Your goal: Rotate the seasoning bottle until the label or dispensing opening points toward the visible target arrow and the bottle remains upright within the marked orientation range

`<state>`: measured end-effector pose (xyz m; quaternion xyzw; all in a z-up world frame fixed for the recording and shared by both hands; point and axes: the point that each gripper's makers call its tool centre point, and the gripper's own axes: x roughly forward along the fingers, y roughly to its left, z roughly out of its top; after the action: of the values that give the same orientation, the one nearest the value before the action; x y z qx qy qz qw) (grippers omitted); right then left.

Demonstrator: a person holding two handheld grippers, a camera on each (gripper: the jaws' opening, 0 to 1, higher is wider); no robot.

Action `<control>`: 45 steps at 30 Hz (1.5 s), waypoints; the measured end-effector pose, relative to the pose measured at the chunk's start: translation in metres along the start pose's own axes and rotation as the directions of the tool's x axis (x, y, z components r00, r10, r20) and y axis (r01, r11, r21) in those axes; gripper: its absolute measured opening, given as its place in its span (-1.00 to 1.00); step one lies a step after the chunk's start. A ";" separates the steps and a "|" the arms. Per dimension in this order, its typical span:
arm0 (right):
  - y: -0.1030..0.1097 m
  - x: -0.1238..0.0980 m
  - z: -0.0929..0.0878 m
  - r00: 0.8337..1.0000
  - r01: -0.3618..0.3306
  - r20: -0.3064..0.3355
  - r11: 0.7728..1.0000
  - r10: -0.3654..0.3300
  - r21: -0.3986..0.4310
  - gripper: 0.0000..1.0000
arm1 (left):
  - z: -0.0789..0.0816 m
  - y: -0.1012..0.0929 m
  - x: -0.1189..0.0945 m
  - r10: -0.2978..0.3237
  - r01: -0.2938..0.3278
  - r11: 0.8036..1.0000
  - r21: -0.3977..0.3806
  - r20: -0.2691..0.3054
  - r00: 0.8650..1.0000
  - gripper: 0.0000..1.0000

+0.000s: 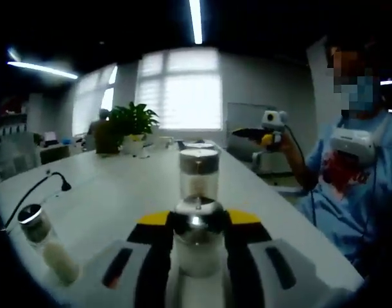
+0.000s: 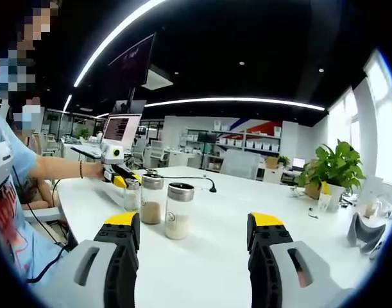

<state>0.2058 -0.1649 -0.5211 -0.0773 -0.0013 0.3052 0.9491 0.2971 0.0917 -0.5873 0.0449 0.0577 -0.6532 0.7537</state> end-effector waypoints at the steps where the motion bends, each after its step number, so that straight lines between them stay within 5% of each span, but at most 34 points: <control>1: 0.000 0.000 0.000 1.000 0.001 0.000 1.000 -0.001 -0.001 0.39 | -0.001 0.000 0.001 0.001 -0.001 1.000 -0.003 0.000 1.000 -0.35; 23: 0.001 0.000 -0.002 1.000 0.000 -0.008 1.000 0.000 -0.004 0.39 | 0.000 -0.001 -0.003 0.042 -0.042 0.999 0.002 -0.015 0.999 -0.36; 45: -0.004 -0.002 -0.003 1.000 0.023 -0.020 0.999 -0.024 -0.024 0.38 | 0.002 0.003 -0.011 0.246 -0.247 0.968 -0.041 -0.040 0.969 -0.36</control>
<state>0.2066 -0.1699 -0.5235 -0.0918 0.0040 0.2933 0.9516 0.2989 0.1026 -0.5842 0.0457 0.0799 -0.5521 0.8287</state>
